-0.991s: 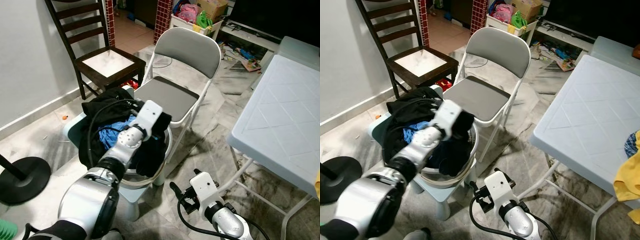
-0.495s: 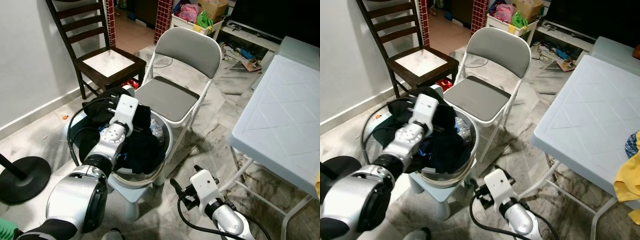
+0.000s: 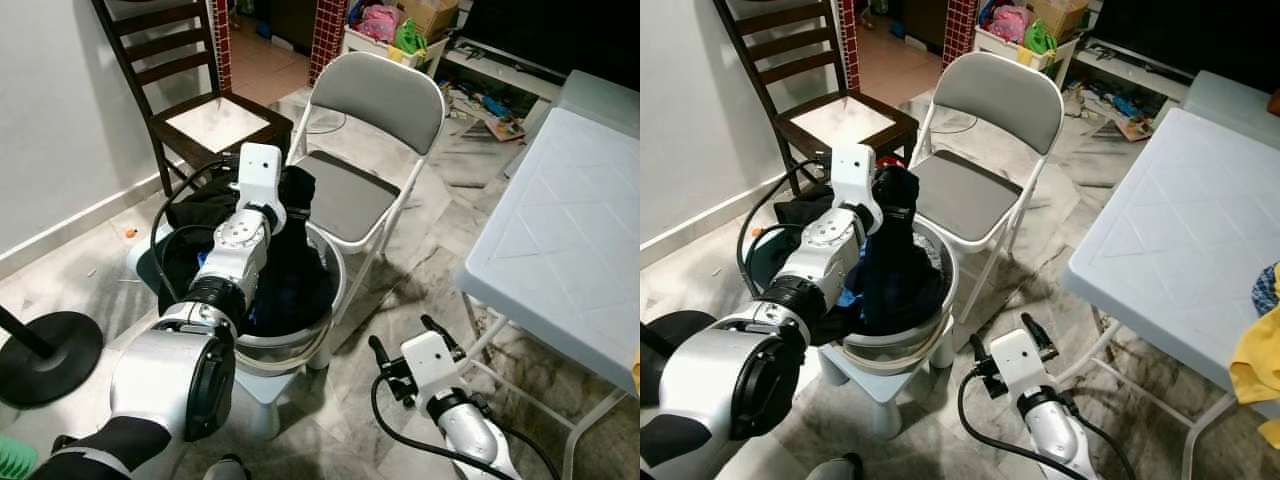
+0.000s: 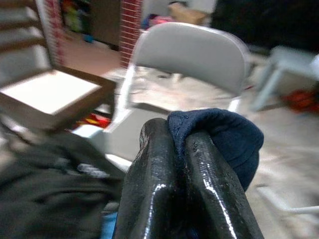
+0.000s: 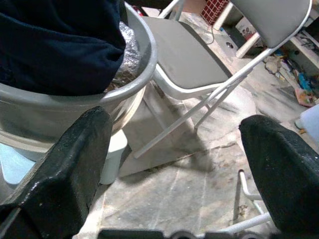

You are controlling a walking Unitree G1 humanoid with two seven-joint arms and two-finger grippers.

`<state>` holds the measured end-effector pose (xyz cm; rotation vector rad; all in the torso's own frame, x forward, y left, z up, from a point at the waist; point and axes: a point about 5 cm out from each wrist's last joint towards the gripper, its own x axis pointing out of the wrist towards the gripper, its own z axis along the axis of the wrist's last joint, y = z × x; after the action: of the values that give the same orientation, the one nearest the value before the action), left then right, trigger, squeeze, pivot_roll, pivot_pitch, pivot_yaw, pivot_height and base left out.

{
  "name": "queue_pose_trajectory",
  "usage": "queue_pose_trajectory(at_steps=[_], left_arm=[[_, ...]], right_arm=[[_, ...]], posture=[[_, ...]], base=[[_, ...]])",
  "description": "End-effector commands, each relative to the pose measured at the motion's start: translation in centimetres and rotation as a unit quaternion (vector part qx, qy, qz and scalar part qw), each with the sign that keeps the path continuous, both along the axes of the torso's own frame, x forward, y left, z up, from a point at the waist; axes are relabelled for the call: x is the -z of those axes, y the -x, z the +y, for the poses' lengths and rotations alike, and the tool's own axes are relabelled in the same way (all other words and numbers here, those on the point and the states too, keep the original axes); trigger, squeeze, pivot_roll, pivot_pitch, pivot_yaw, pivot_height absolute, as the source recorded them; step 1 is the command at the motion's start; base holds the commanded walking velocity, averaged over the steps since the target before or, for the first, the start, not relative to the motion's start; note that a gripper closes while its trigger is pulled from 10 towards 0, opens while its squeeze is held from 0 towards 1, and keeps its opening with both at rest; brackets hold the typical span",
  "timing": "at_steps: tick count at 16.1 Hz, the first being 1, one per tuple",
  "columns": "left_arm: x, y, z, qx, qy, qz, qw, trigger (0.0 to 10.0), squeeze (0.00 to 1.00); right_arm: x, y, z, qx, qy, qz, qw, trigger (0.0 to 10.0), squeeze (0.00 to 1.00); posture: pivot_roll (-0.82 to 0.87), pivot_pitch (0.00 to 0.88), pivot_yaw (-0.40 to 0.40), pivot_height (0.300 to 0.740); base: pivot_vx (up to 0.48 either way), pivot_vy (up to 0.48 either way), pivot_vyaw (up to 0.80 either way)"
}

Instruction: Hang hanger

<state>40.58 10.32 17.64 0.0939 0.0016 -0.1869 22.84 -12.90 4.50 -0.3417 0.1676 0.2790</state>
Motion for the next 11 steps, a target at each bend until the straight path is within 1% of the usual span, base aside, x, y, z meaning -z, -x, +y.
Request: queue_pose_trajectory(at_steps=[1, 2, 3, 4, 5, 6, 7, 8, 9, 10, 11], left_arm=[[-1.3, -0.3, 0.3, -0.008, -0.055, -0.039, 0.998, 9.0, 0.00], [-0.5, -0.1, 1.0, -0.014, -0.106, -0.034, 0.994, 10.0, 0.00], [0.6, 0.1, 2.0, -0.031, -0.171, -0.024, 0.985, 10.0, 0.00], [1.3, 0.2, 2.7, -0.044, -0.193, -0.009, 0.980, 10.0, 0.00], [2.5, 0.5, 3.8, -0.063, -0.221, 0.019, 0.973, 10.0, 1.00], [3.3, 0.8, 4.4, -0.062, -0.244, 0.031, 0.967, 10.0, 1.00], [3.9, 1.0, 4.6, -0.060, -0.258, 0.039, 0.964, 10.0, 1.00], [4.6, 1.3, 5.0, -0.056, -0.254, 0.063, 0.963, 10.0, 1.00], [4.3, 1.3, 5.3, -0.048, -0.311, 0.038, 0.948, 10.0, 1.00], [3.8, 1.2, 5.3, -0.042, -0.370, 0.002, 0.928, 10.0, 1.00], [3.6, 1.1, 5.4, -0.042, -0.395, -0.013, 0.918, 10.0, 1.00]], right_arm=[[0.1, 0.0, -0.2, 0.006, 0.003, -0.004, 1.000, 10.0, 0.00], [0.2, 0.1, -0.1, 0.007, 0.001, -0.003, 1.000, 10.0, 0.00], [0.3, 0.2, 0.0, 0.007, -0.002, -0.001, 1.000, 10.0, 0.00], [0.4, 0.4, 0.0, 0.007, -0.002, 0.000, 1.000, 10.0, 0.00], [0.5, 0.5, 0.0, 0.007, -0.002, 0.001, 1.000, 10.0, 0.00], [0.5, 0.6, 0.0, 0.007, -0.003, 0.001, 1.000, 10.0, 0.00], [0.5, 0.7, -0.1, 0.005, -0.003, 0.002, 1.000, 10.0, 0.00], [0.4, 0.7, -0.2, 0.000, 0.000, 0.003, 1.000, 10.0, 0.00], [0.2, 0.6, -0.2, -0.004, 0.001, 0.002, 1.000, 10.0, 0.00], [0.0, 0.5, -0.3, -0.007, 0.002, 0.000, 1.000, 10.0, 0.00], [-0.1, 0.4, -0.3, -0.009, 0.003, -0.001, 1.000, 10.0, 0.00]], posture=[[0.07, 0.109, -0.100, 0.740], [0.07, 0.111, -0.097, 0.740], [0.07, 0.111, -0.097, 0.740], [0.06, 0.113, -0.098, 0.740], [0.06, 0.112, -0.104, 0.740], [0.05, 0.111, -0.108, 0.740], [0.05, 0.110, -0.115, 0.740], [0.05, 0.109, -0.125, 0.740], [0.05, 0.107, -0.134, 0.740], [0.05, 0.107, -0.139, 0.740], [0.05, 0.110, -0.144, 0.740]], base=[[0.000, 0.000, 0.00], [0.000, 0.000, 0.00], [0.000, 0.000, 0.00], [0.000, 0.000, 0.00], [0.000, 0.000, 0.00], [0.000, 0.000, 0.00], [0.000, 0.000, 0.00], [0.000, 0.000, 0.00], [0.000, 0.000, 0.00], [0.000, 0.000, 0.00], [0.000, 0.000, 0.00]])
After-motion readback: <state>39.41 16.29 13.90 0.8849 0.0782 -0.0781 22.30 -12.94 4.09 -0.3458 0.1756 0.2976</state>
